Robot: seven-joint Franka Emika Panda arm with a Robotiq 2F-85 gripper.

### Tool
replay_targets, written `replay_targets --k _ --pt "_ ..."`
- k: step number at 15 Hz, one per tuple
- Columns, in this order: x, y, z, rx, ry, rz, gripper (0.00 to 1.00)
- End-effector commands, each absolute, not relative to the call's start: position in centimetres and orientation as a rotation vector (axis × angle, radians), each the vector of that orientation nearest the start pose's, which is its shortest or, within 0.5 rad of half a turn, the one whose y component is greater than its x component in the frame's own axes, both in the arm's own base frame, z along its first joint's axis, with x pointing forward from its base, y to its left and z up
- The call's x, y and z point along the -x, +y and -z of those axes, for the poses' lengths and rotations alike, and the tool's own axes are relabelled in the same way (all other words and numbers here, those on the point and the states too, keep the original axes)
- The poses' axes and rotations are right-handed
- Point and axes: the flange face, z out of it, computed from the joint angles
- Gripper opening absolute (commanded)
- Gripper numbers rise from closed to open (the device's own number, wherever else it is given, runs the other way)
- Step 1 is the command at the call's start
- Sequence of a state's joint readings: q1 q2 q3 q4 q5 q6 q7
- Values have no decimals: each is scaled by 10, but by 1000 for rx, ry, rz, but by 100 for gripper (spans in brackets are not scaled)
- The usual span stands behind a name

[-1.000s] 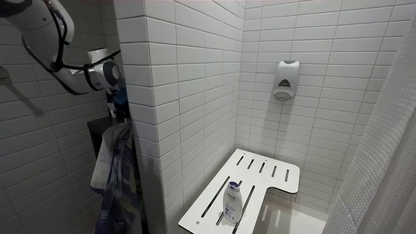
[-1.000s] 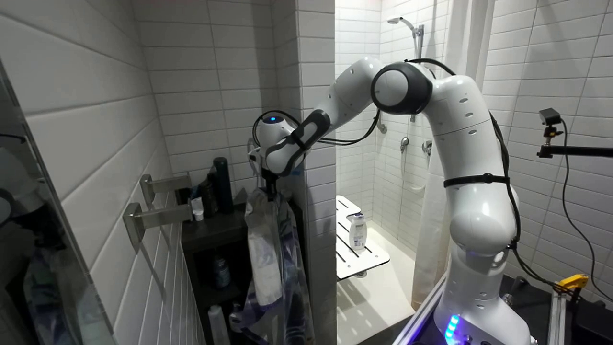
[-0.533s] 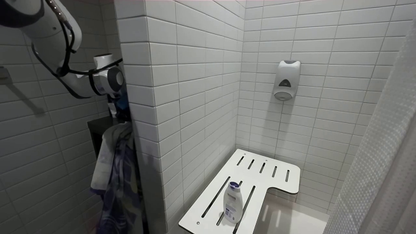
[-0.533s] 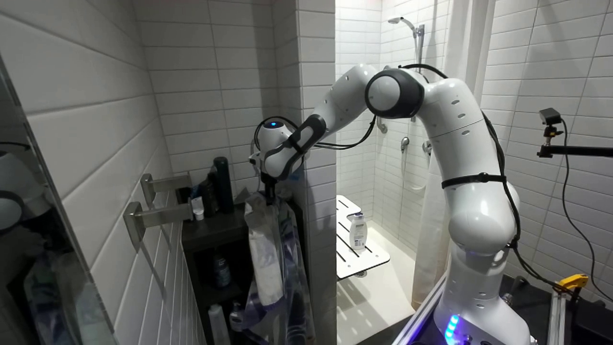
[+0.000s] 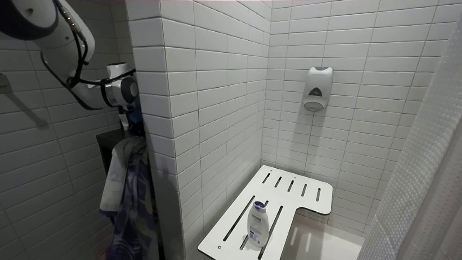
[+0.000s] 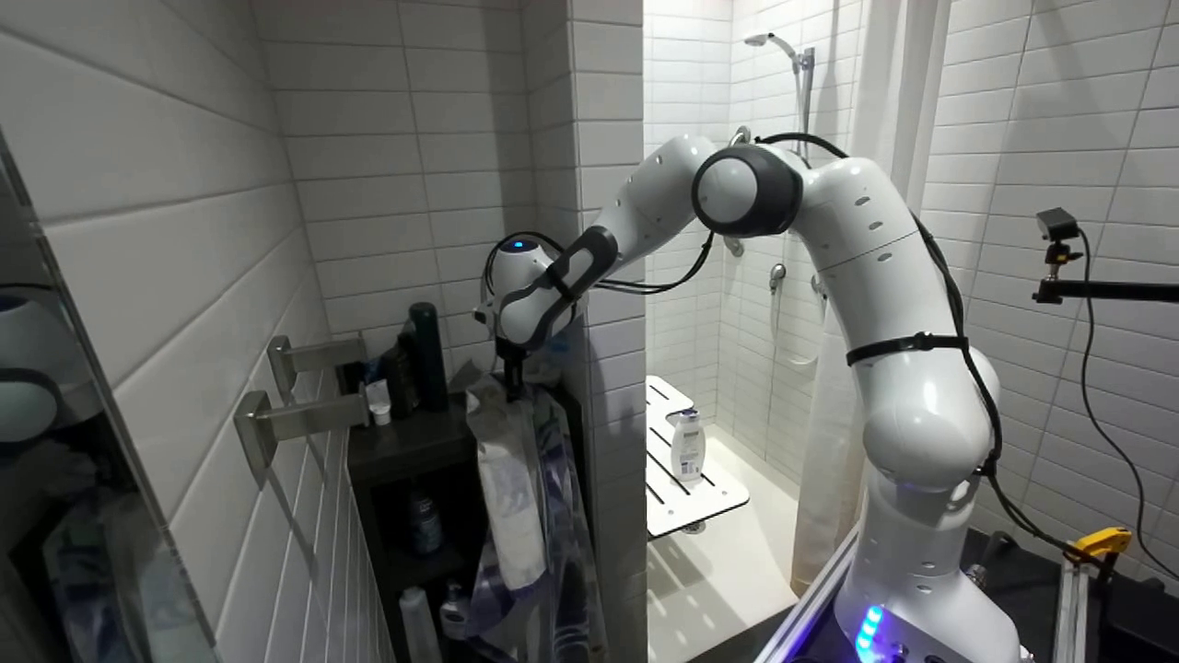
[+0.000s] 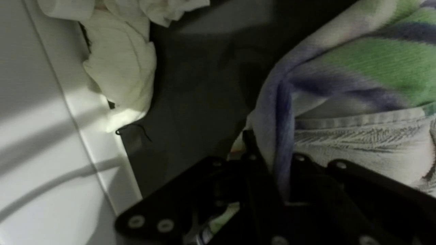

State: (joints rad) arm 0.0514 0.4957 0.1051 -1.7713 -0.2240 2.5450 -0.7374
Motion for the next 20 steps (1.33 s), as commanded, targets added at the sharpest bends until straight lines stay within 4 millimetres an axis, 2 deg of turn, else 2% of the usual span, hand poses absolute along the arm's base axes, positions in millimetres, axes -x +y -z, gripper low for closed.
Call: replay_targets --k 1,6,8,10,12,14,16,20 --pt "-682 145 -299 2788 -1710 383 3" --pt "-688 206 -298 2717 -1816 369 3" --pt "-695 219 -297 2706 -1835 362 3" --pt "-703 219 -300 2717 -1831 359 3" --pt "-714 201 -312 2763 -1781 372 3" --pt "-723 168 -330 2836 -1676 408 3" --pt "-725 124 -345 2913 -1535 449 3" --pt "-723 33 -359 3028 -1228 481 3"
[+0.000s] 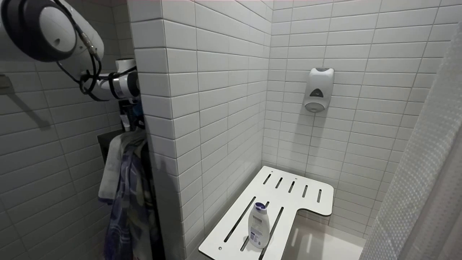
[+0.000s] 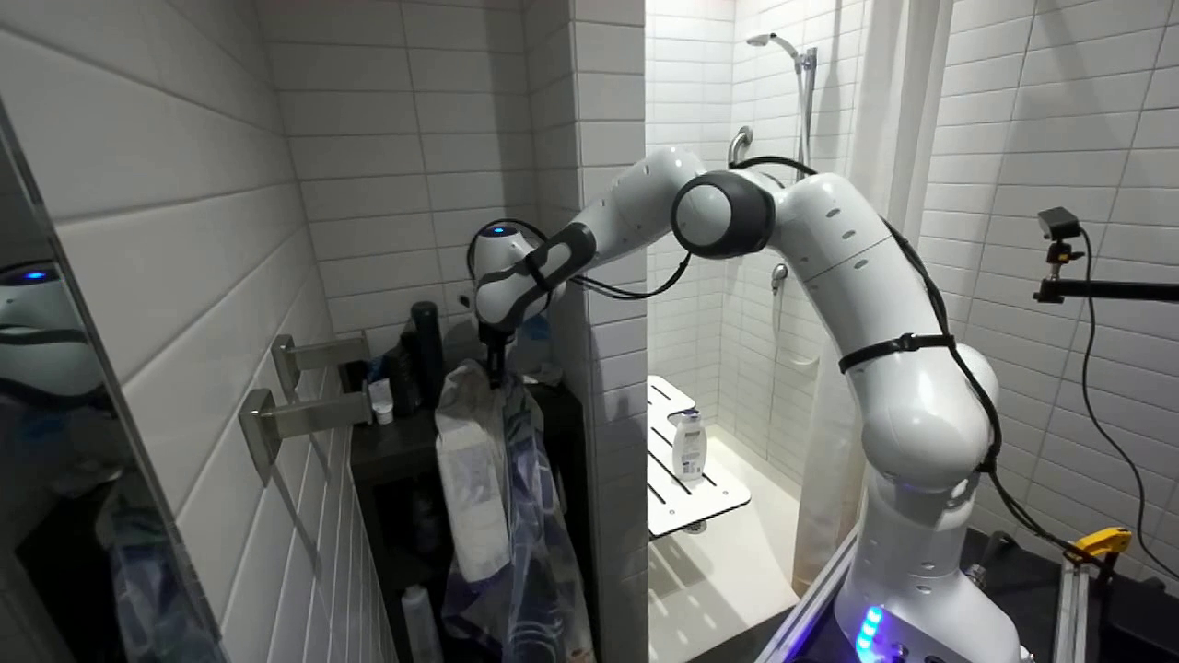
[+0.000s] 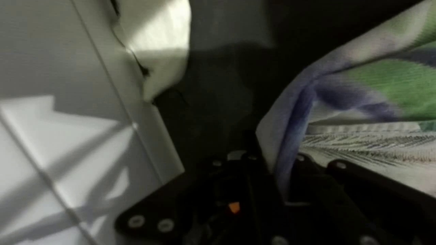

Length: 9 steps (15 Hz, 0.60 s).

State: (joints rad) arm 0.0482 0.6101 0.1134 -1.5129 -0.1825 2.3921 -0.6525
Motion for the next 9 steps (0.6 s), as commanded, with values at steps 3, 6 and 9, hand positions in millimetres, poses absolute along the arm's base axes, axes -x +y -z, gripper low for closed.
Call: replay_targets --k 3,6,9 --pt "-718 7 -365 3038 -1115 532 3" --pt "-721 -4 -362 3050 -1060 546 3" --pt "-724 8 -349 3069 -1044 505 3"
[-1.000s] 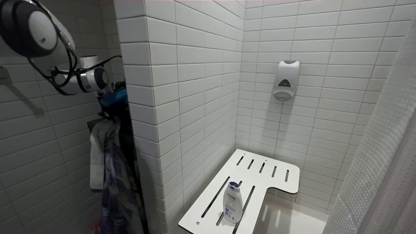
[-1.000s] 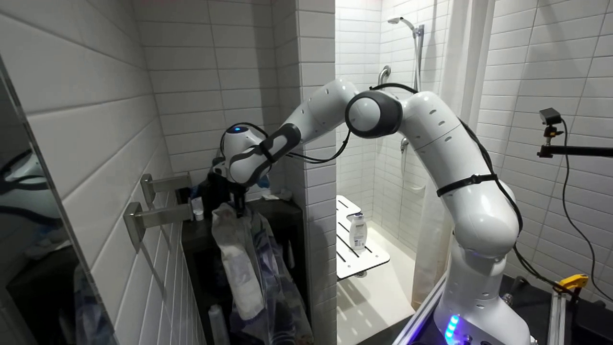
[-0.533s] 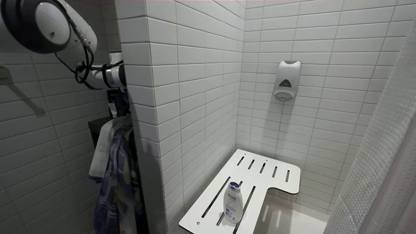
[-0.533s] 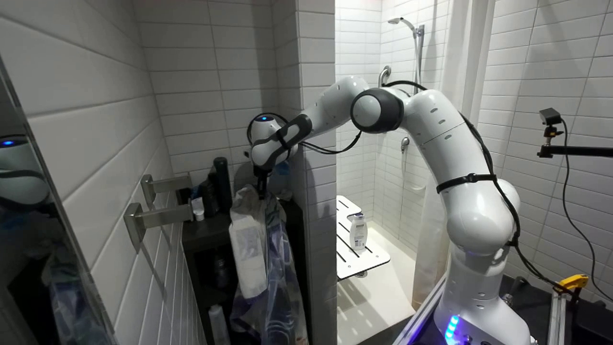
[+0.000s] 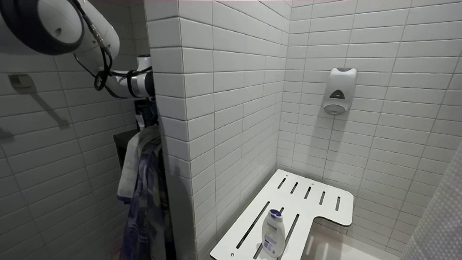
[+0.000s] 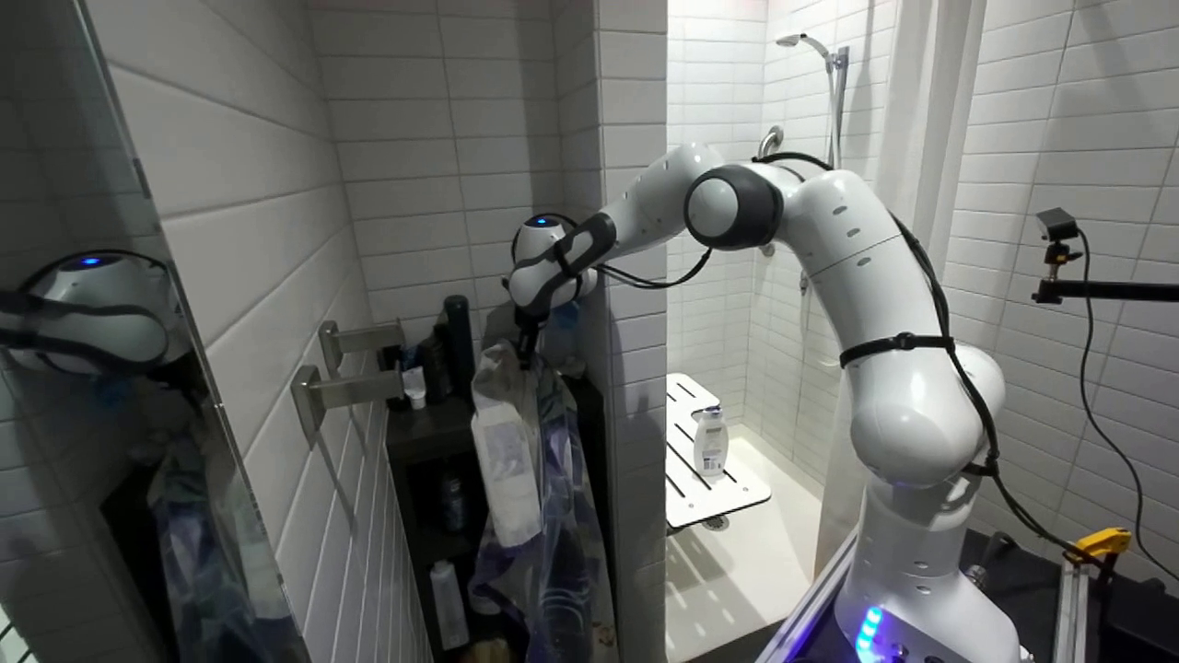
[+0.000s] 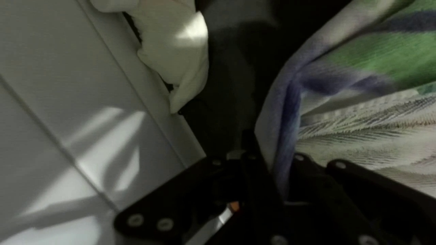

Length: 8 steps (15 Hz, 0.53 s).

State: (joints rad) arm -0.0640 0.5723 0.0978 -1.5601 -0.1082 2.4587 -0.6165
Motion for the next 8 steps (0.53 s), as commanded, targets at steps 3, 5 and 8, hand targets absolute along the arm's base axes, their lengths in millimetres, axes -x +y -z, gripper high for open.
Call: replay_targets --k 3,5,8 --pt "-715 41 -331 3044 -1138 443 3" --pt "-708 63 -321 3019 -1195 408 3" --pt "-702 100 -308 2985 -1303 368 3"
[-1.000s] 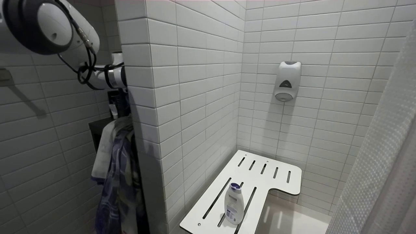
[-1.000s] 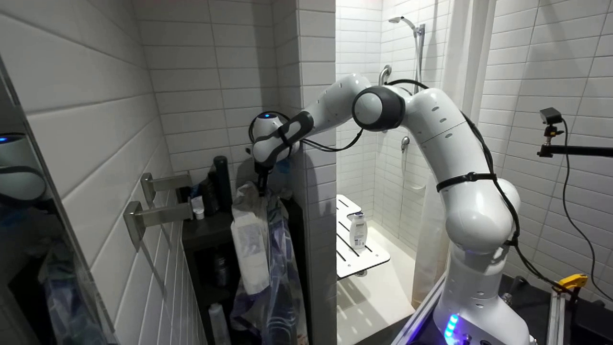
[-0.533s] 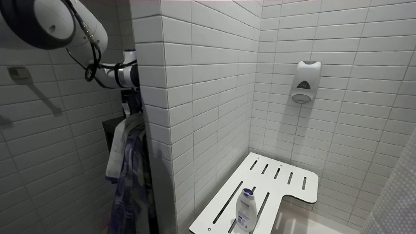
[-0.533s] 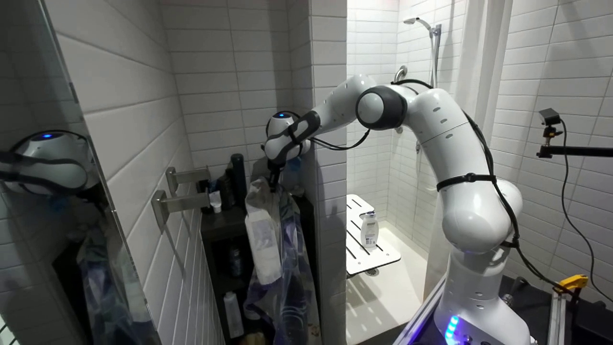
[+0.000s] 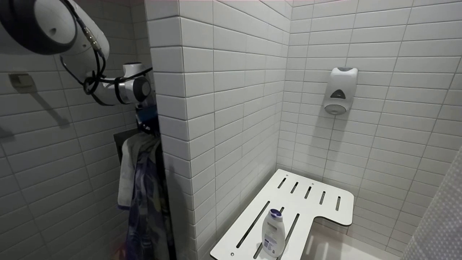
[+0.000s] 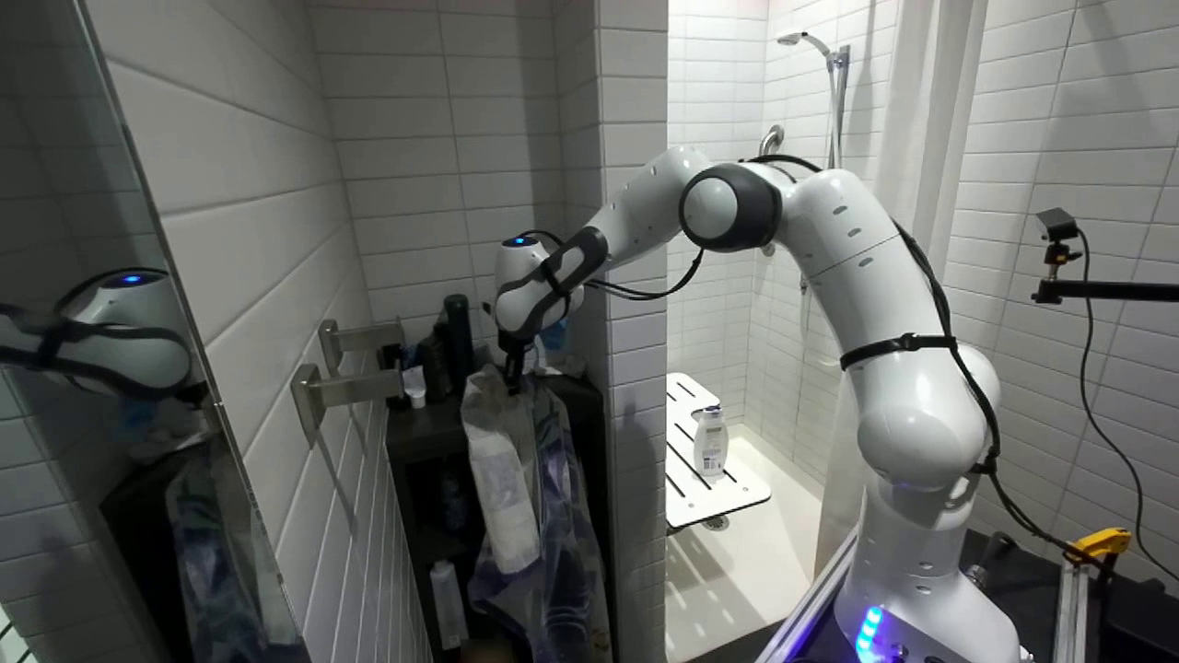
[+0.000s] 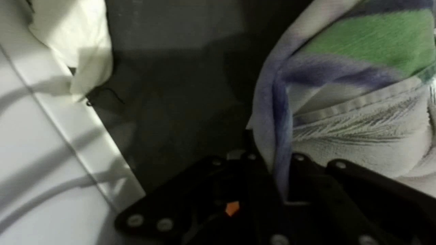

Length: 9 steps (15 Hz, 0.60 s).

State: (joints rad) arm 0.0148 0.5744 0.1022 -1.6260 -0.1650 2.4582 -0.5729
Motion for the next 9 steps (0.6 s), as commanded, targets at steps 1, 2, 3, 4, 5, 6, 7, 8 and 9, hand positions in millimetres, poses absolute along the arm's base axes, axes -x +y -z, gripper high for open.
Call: replay_targets --k 1,2,3,4,5,6,7,8,9 --pt "-701 109 -308 2977 -1334 363 3" --pt "-701 119 -306 2969 -1363 362 3" --pt "-701 128 -308 2961 -1385 368 3" --pt "-700 134 -311 2955 -1400 376 3" --pt "-701 136 -318 2951 -1398 403 3" --pt "-702 137 -325 2946 -1393 422 3" --pt "-705 134 -334 2946 -1373 451 3" --pt "-707 128 -342 2948 -1346 471 3" --pt "-709 118 -350 2954 -1311 485 3"
